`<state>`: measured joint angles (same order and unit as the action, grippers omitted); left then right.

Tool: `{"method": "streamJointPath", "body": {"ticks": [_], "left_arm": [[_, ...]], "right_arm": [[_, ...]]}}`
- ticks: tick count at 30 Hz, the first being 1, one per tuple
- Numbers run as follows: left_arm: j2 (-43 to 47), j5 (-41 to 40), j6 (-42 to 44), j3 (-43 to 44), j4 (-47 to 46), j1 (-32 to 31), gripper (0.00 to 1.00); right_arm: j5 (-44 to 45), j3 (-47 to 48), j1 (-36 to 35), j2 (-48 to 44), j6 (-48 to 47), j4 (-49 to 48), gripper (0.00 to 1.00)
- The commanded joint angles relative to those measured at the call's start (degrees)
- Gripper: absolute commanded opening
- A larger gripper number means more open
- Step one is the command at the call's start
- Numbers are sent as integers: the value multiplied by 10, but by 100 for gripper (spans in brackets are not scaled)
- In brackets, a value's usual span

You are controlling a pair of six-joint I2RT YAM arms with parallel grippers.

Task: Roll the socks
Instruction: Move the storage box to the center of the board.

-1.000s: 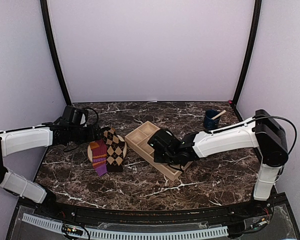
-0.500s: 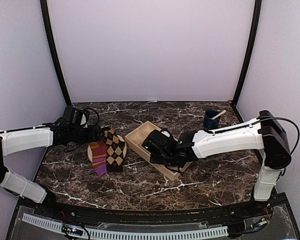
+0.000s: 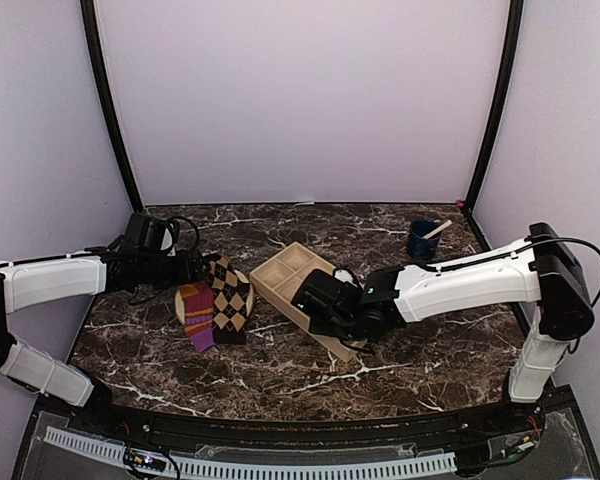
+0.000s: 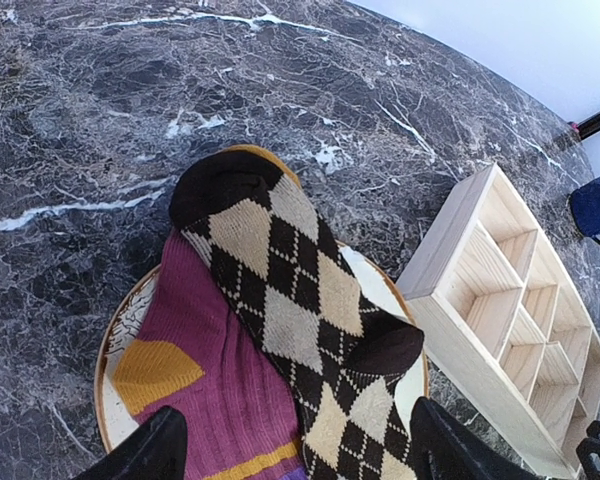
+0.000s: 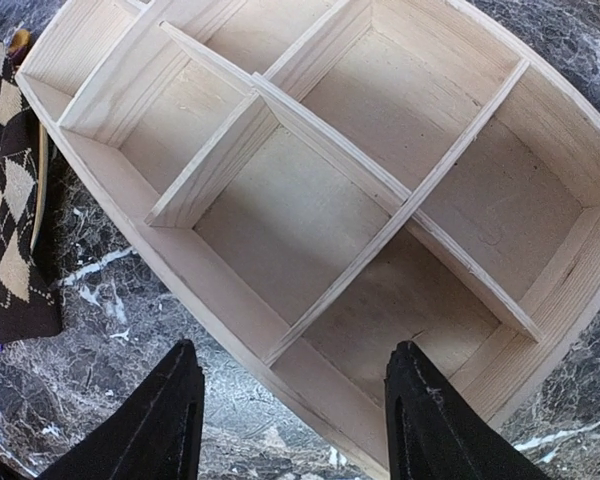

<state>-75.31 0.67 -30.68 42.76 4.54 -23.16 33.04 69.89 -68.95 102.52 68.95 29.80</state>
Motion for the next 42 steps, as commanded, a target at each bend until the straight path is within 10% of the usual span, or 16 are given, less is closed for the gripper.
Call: {"method": "streamJointPath", "body": {"ticks": [1,42], "left_arm": [[7,9,-6,-11,-7,-1,79],[-31,27,-10,-6,-22,-2,78]], "right_arm": [[3,-12,10,8,13,-24,57],[-65,87,189,140,-232,-128,37]]}}
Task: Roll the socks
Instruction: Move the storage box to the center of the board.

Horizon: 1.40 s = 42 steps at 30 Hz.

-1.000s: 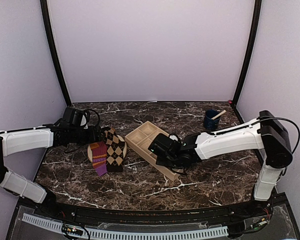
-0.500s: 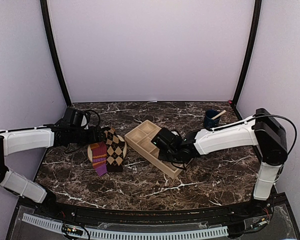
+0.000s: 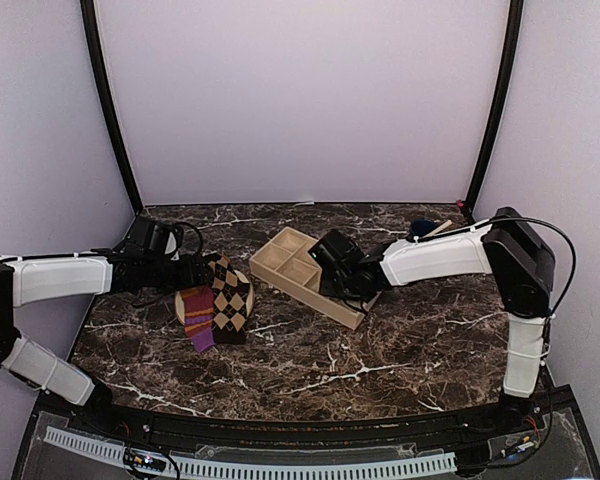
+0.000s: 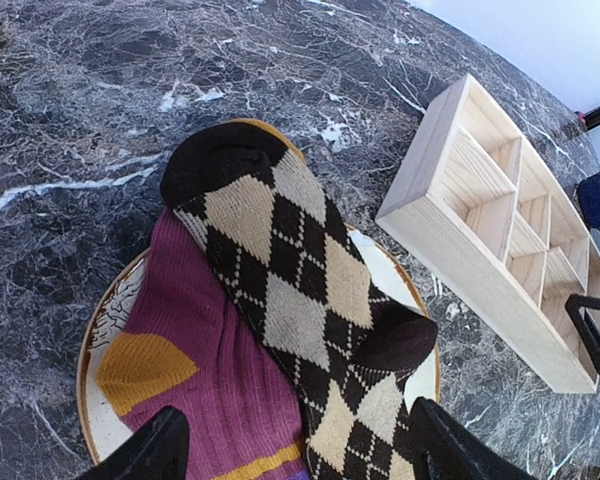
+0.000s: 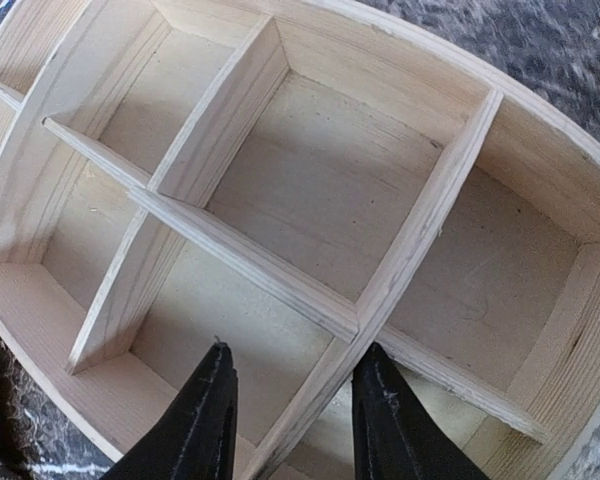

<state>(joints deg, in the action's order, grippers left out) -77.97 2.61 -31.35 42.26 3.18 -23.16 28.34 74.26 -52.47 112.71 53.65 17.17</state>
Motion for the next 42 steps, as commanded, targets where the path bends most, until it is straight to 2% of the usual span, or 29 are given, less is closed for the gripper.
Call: {"method": "streamJointPath", "body": {"ticks": [1,5,10,15,25,31,35,42], "left_arm": [[-6,8,-3,0,-10,-1,78],[-13,10,-2,3,-11,-1,78],[-22,17,-4,8,-13,-2,78],[-33,25,-6,16,-15,-2,77],[-45,46,-6,22,-17,-2,76],[-40,50,-10,17,-13,-1,76],[-33,50,-13,11,-13,-2,75],[-17,40,-10,22,0,-2,75]], "right_arm": [[-20,56,30,48,-95,-1,36],[-48,99,57,86,-172,-4,28],[-76,162,85,129,-263,12,23],[-69,209,101,155,-327,20,23],[-41,300,140,205,-389,-3,24],[-39,349,142,214,-404,11,30],[-24,344,139,192,-407,14,41],[24,311,109,126,-440,10,53]]}}
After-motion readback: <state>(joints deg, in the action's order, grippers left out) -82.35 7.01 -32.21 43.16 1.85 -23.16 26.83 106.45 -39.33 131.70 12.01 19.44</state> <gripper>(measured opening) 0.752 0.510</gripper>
